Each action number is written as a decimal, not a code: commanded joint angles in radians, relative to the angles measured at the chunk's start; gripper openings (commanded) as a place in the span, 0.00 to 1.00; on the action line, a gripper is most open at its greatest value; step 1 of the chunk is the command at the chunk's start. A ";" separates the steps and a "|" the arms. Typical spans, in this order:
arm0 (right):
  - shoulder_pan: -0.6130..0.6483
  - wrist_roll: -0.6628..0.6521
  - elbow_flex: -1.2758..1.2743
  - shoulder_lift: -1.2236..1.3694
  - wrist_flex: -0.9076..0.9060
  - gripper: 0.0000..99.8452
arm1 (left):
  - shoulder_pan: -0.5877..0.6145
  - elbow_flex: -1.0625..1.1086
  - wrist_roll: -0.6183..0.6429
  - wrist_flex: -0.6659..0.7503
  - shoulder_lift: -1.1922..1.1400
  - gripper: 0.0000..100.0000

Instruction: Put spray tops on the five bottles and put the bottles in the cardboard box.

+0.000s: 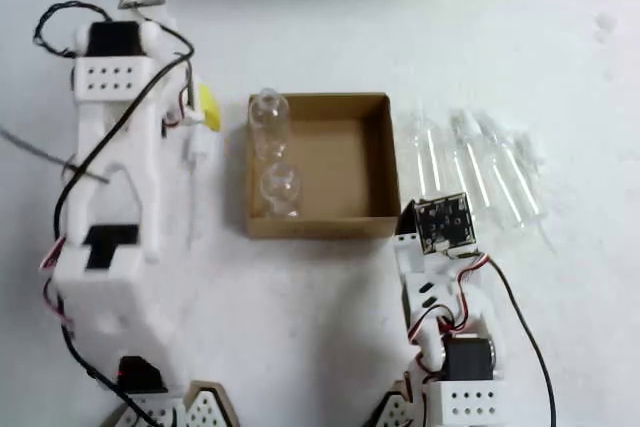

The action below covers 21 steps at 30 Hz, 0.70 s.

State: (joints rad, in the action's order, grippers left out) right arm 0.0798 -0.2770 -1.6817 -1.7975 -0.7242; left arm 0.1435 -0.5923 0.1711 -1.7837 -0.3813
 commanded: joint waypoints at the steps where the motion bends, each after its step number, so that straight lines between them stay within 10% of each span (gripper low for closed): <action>1: -0.008 -0.012 -0.009 -0.001 0.001 0.02 | -0.012 0.098 0.018 0.003 0.205 0.27; 21: -0.008 -0.012 -0.009 -0.001 0.001 0.02 | -0.113 0.465 -0.020 0.071 0.727 0.27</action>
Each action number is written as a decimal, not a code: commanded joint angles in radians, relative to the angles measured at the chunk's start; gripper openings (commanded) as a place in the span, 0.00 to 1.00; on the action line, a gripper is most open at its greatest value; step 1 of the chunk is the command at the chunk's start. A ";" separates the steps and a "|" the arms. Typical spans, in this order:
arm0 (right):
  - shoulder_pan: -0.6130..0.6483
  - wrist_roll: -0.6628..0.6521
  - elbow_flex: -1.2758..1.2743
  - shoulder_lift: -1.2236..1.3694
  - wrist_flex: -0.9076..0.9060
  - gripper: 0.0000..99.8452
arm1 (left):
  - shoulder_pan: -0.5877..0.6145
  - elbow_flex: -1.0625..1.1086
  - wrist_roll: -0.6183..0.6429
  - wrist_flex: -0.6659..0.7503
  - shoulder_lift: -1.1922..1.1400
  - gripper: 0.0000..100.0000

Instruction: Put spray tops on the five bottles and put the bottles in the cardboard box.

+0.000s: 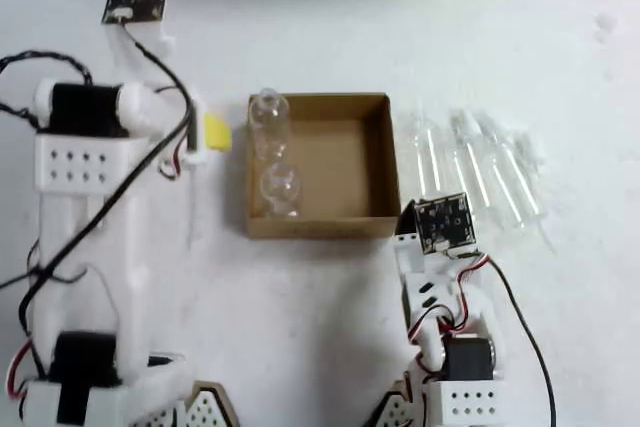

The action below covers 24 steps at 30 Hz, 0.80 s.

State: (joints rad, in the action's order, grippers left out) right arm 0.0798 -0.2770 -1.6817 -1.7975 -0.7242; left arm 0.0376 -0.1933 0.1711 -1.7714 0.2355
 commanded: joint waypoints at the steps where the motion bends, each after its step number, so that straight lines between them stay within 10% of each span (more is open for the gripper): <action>1: -0.008 -0.012 -0.009 -0.001 0.001 0.02 | -0.005 0.123 -0.035 0.089 0.151 0.27; 13: -0.007 -0.012 -0.009 -0.001 0.001 0.02 | -0.007 0.990 -0.041 0.807 0.685 0.27; 24: -0.150 -0.006 -0.009 -0.005 0.090 0.02 | -0.013 1.343 0.132 1.237 0.759 0.27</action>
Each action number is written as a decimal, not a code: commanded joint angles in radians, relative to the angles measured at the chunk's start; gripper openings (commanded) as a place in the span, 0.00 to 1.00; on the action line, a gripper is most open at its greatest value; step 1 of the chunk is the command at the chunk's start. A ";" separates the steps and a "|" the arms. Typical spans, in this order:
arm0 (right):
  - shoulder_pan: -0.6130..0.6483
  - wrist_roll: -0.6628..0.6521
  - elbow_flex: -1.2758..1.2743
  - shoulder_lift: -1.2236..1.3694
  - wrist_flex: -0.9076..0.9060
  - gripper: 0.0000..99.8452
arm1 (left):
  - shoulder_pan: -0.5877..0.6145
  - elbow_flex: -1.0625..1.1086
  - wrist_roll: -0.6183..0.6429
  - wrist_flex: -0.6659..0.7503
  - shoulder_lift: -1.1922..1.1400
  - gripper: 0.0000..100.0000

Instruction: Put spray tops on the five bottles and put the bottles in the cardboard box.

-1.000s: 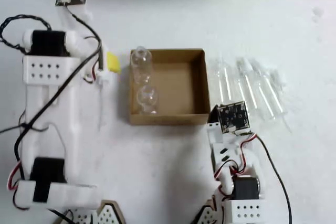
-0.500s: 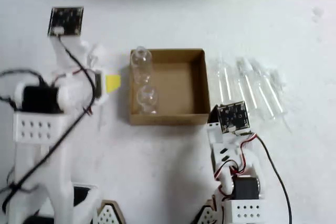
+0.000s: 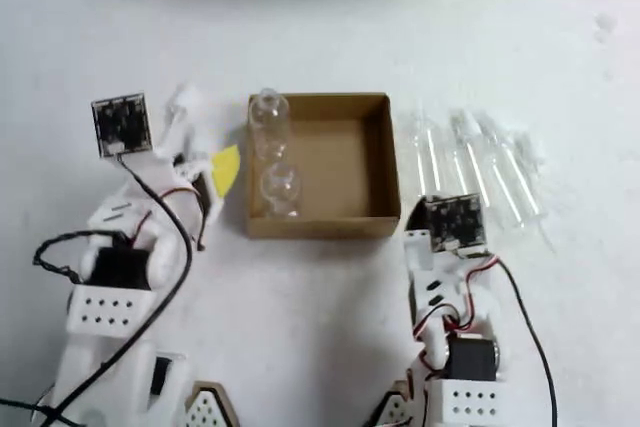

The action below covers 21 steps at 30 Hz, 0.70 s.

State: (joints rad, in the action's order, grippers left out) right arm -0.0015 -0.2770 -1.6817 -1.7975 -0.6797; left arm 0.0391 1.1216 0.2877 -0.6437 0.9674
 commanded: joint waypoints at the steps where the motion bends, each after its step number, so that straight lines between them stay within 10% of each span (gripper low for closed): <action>1: -0.087 -0.005 -0.009 -0.005 0.051 0.02 | -0.015 0.038 0.015 0.129 0.027 0.27; 21: -0.312 0.172 -0.008 -0.005 0.139 0.02 | 0.150 -0.025 -0.020 0.064 0.024 0.27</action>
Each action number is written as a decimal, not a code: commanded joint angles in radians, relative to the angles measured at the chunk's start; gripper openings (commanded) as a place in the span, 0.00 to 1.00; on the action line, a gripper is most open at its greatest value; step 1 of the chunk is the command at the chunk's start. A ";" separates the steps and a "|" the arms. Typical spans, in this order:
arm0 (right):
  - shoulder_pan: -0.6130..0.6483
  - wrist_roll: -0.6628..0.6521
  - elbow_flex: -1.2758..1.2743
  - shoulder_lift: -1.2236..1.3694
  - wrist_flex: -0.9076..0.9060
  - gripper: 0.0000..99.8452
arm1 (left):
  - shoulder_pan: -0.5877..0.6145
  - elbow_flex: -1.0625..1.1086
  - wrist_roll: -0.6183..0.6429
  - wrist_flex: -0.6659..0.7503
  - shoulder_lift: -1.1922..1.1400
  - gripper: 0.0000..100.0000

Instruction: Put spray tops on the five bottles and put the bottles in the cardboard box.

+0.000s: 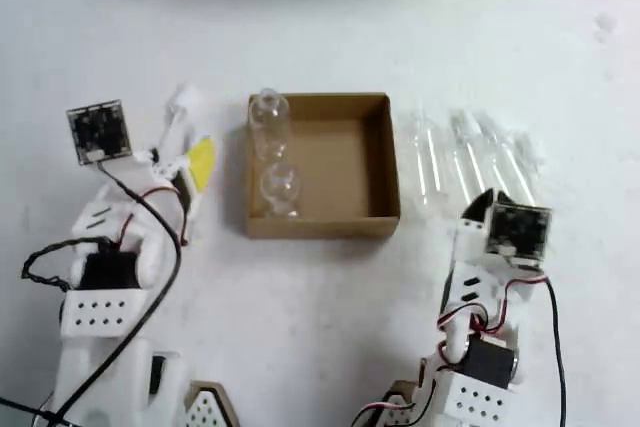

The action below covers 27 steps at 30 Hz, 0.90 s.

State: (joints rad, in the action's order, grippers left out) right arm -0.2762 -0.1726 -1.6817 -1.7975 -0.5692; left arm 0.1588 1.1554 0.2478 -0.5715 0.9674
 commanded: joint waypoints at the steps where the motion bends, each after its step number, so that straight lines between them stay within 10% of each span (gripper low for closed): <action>1: -0.036 0.072 -0.008 -0.005 0.028 0.02 | 0.041 -0.058 0.018 -0.008 0.022 0.27; 27: 0.062 -0.032 0.044 0.001 0.018 0.11 | 0.071 0.012 0.020 0.100 0.027 0.27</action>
State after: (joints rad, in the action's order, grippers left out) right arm -0.2271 -0.1788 -1.6709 -1.7975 -0.5662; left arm 0.2232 1.1692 0.2539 -0.5347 0.9689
